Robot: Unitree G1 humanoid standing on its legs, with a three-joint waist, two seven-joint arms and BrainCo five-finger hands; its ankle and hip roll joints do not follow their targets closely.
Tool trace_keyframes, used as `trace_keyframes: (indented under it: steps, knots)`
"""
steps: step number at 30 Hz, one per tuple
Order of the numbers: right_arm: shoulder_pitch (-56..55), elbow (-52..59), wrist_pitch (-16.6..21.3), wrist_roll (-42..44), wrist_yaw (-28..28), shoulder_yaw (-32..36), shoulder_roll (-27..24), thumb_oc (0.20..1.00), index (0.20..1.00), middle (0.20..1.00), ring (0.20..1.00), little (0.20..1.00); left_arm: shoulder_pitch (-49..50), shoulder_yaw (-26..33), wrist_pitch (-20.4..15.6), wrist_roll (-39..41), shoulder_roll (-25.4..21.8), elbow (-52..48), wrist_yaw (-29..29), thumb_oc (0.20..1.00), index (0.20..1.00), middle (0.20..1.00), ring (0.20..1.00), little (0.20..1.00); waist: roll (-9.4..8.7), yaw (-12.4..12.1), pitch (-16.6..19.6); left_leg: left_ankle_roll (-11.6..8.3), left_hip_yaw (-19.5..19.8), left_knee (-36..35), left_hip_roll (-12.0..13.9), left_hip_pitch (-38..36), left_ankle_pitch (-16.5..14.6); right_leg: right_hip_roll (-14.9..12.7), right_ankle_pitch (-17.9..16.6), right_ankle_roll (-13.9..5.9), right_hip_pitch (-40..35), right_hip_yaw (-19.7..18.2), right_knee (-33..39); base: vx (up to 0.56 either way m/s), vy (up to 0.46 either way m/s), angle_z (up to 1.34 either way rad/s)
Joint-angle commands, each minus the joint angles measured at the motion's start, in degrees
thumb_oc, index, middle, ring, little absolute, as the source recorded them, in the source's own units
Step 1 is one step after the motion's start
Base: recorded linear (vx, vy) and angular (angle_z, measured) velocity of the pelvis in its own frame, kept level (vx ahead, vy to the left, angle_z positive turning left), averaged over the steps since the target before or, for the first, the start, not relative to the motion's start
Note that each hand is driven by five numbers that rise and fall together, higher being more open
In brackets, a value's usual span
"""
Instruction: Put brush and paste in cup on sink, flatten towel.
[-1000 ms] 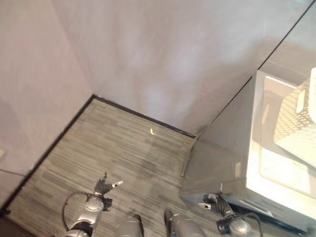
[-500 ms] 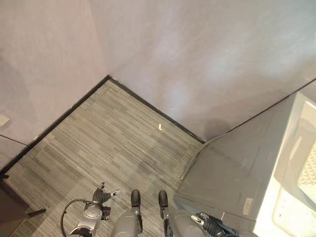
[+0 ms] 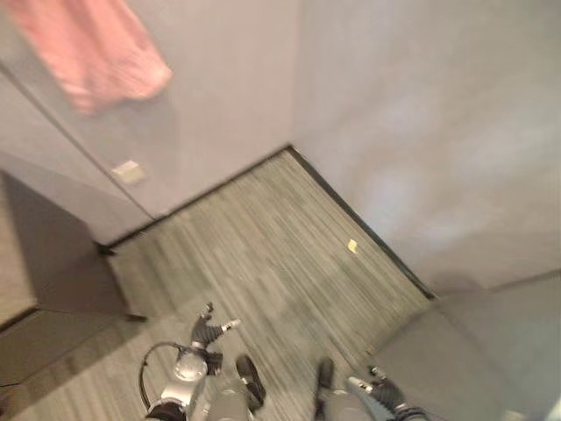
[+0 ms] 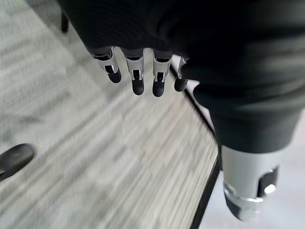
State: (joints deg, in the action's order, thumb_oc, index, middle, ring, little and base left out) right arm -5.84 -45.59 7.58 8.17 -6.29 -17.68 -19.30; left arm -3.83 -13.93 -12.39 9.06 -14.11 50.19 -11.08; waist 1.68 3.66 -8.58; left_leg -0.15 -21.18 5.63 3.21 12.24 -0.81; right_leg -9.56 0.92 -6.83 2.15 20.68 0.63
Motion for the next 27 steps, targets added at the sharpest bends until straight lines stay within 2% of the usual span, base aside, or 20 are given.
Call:
trace_keyframes:
  steps: [1,4,6,7,8,9,10,12,14,15,16,18,21,22,24,25,27]
  knots:
    - [6.44,1.45,1.66,0.44,-0.71,1.61,0.18,1.0,1.0,1.0,1.0,1.0,2.89,0.16,-1.64,-1.03,-4.84,-5.01,-0.28,1.0,1.0,1.0,1.0,1.0,-2.38,-3.16,0.29,-0.28,2.86,-2.86,-2.68,-3.9,1.39,1.03,2.13,0.14,1.24,-2.23,-7.64,0.16,0.155,0.3]
    - [6.97,1.53,1.62,0.8,-0.8,1.96,0.63,1.0,1.0,1.0,1.0,1.0,3.13,0.21,-1.46,-1.83,-5.57,-6.27,-0.07,1.0,1.0,1.0,1.0,1.0,-1.95,-3.87,0.59,0.49,4.73,-3.79,-3.89,-5.13,0.99,-0.45,2.77,0.05,1.45,-1.27,-11.95,0.14,0.184,0.45]
    - [7.27,2.37,1.66,1.23,-0.77,1.97,0.92,1.0,1.0,1.0,1.0,1.0,2.7,0.16,-1.41,-2.61,-6.2,-5.95,-0.04,1.0,1.0,1.0,1.0,1.0,-1.6,-3.73,0.37,1.12,6.56,-5.04,-4.6,-6.64,0.97,-0.94,2.28,0.11,2.99,-2.0,-17.48,0.08,0.156,0.64]
    - [7.28,2.37,1.66,1.23,-0.77,1.97,0.92,1.0,1.0,1.0,1.0,1.0,2.69,0.17,-1.41,-2.61,-6.2,-5.94,-0.04,1.0,1.0,1.0,1.0,1.0,-1.64,-3.72,0.34,1.14,6.56,-5.08,-4.66,-6.68,1.0,-1.01,2.35,0.09,3.04,-2.02,-17.62,0.13,0.166,0.47]
    - [7.65,2.69,1.81,1.35,-0.75,1.69,1.03,1.0,1.0,1.0,1.0,1.0,1.66,-0.86,-1.26,-4.0,-7.13,-5.68,0.23,1.0,1.0,1.0,1.0,1.0,-1.31,-2.6,0.06,1.51,9.46,-7.62,-5.45,-8.89,1.67,1.62,1.05,-0.17,6.3,-7.3,-23.68,0.09,0.109,0.34]
    - [7.68,2.69,1.81,1.35,-0.75,1.7,1.02,1.0,1.0,1.0,1.0,1.0,1.63,-0.86,-1.26,-4.01,-7.12,-5.68,0.23,1.0,1.0,1.0,1.0,1.0,-1.2,-2.68,0.21,1.49,9.4,-7.6,-5.32,-8.66,1.74,1.77,0.81,-0.11,6.45,-7.32,-23.45,0.13,0.134,0.45]
    - [7.91,2.88,2.02,1.79,-0.81,1.63,0.83,1.0,1.0,1.0,1.0,1.0,0.77,-1.59,-1.24,-4.04,-7.58,-5.83,0.41,1.0,1.0,1.0,1.0,1.0,-1.0,-1.28,0.01,1.35,11.27,-8.77,-5.71,-9.52,2.39,5.65,1.6,0.24,9.07,-11.87,-24.3,0.08,0.044,0.72]
    - [7.51,3.12,2.17,2.27,-1.12,1.86,0.86,1.0,1.0,1.0,1.0,1.0,0.26,-1.85,-1.31,-4.29,-7.48,-5.53,0.64,1.0,1.0,1.0,1.0,1.0,-0.86,-1.25,0.21,1.07,11.37,-9.39,-5.61,-10.12,2.54,5.66,1.54,0.48,9.17,-11.69,-21.65,0.12,0.047,0.66]
    - [6.97,3.39,2.46,2.97,-1.32,2.2,0.59,1.0,1.0,1.0,1.0,1.0,-0.58,-2.63,-1.38,-4.59,-7.37,-4.92,0.73,1.0,1.0,1.0,1.0,1.0,-1.03,-0.04,0.17,0.92,12.35,-10.31,-6.05,-10.72,2.46,8.3,1.16,0.57,11.11,-14.56,-17.94,0.16,0.018,0.15]
    - [6.52,2.88,2.69,2.91,-1.7,2.63,0.33,1.0,1.0,1.0,1.0,1.0,-1.12,-3.1,-1.32,-5.02,-7.31,-4.62,1.0,1.0,1.0,1.0,1.0,1.0,-1.4,1.15,0.04,0.88,13.09,-10.63,-6.82,-11.35,1.89,10.09,-1.45,-0.09,14.03,-17.75,-13.54,0.16,0.006,0.12]
    - [6.52,2.86,2.71,2.9,-1.71,2.63,0.32,1.0,1.0,1.0,1.0,1.0,-1.13,-3.11,-1.34,-5.02,-7.28,-4.59,1.0,1.0,1.0,1.0,1.0,1.0,-1.29,1.13,0.0,0.87,13.1,-10.63,-6.74,-11.46,1.75,10.18,-1.46,-0.1,13.86,-17.74,-13.39,0.2,-0.01,0.1]
    - [6.32,3.13,2.69,2.75,-2.25,3.27,-0.06,1.0,1.0,1.0,1.0,1.0,-1.88,-3.25,-1.29,-5.3,-7.11,-4.22,0.83,1.0,1.0,1.0,1.0,1.0,-1.53,2.27,-0.71,0.57,13.98,-10.63,-7.3,-12.87,0.73,9.91,-5.5,-1.26,16.52,-18.94,-8.66,0.2,-0.026,0.02]
    - [5.42,4.32,2.66,2.64,-2.4,4.29,-0.05,1.0,1.0,1.0,1.0,1.0,-2.58,-3.52,-1.18,-5.41,-6.59,-3.6,1.05,1.0,1.0,1.0,1.0,1.0,-1.63,4.19,-1.58,0.01,15.41,-10.63,-7.64,-15.44,-1.08,8.4,-9.29,-2.55,20.07,-19.61,-3.11,0.33,-0.058,0.16]
    - [4.52,4.44,2.59,2.5,-2.23,4.88,0.08,1.0,1.0,1.0,1.0,1.0,-2.99,-3.99,-1.31,-5.82,-6.34,-2.74,1.41,1.0,1.0,1.0,1.0,1.0,-1.64,5.28,-1.76,-0.47,16.67,-10.63,-7.44,-17.67,-2.63,7.55,-10.71,-3.25,20.69,-20.34,-0.21,0.34,-0.076,0.49]
    - [4.51,4.44,2.59,2.5,-2.23,4.9,0.05,1.0,1.0,1.0,1.0,1.0,-3.01,-4.01,-1.33,-5.82,-6.31,-2.71,1.41,1.0,1.0,1.0,1.0,1.0,-1.52,5.33,-1.91,-0.49,16.76,-10.63,-7.32,-17.84,-2.7,7.62,-10.73,-3.24,20.43,-20.2,-0.08,0.3,-0.077,0.5]
    - [3.51,4.21,2.23,2.05,-1.86,5.69,-0.08,1.0,1.0,1.0,1.0,1.0,-3.09,-4.65,-1.19,-6.18,-5.23,-1.45,1.84,1.0,1.0,1.0,1.0,1.0,-1.5,6.6,-1.32,-0.83,18.78,-10.63,-7.16,-21.51,-4.78,7.02,-12.12,-3.49,20.58,-20.84,-0.24,0.37,-0.102,0.57]
    - [3.07,3.5,2.24,1.96,-1.75,5.98,-0.22,1.0,1.0,1.0,1.0,1.0,-3.08,-4.96,-1.18,-6.53,-5.02,-0.95,2.09,1.0,1.0,1.0,1.0,1.0,-1.38,6.97,-0.68,-1.19,19.67,-10.63,-6.77,-22.88,-5.35,7.34,-11.93,-3.15,19.53,-21.08,0.09,0.31,-0.098,0.71]
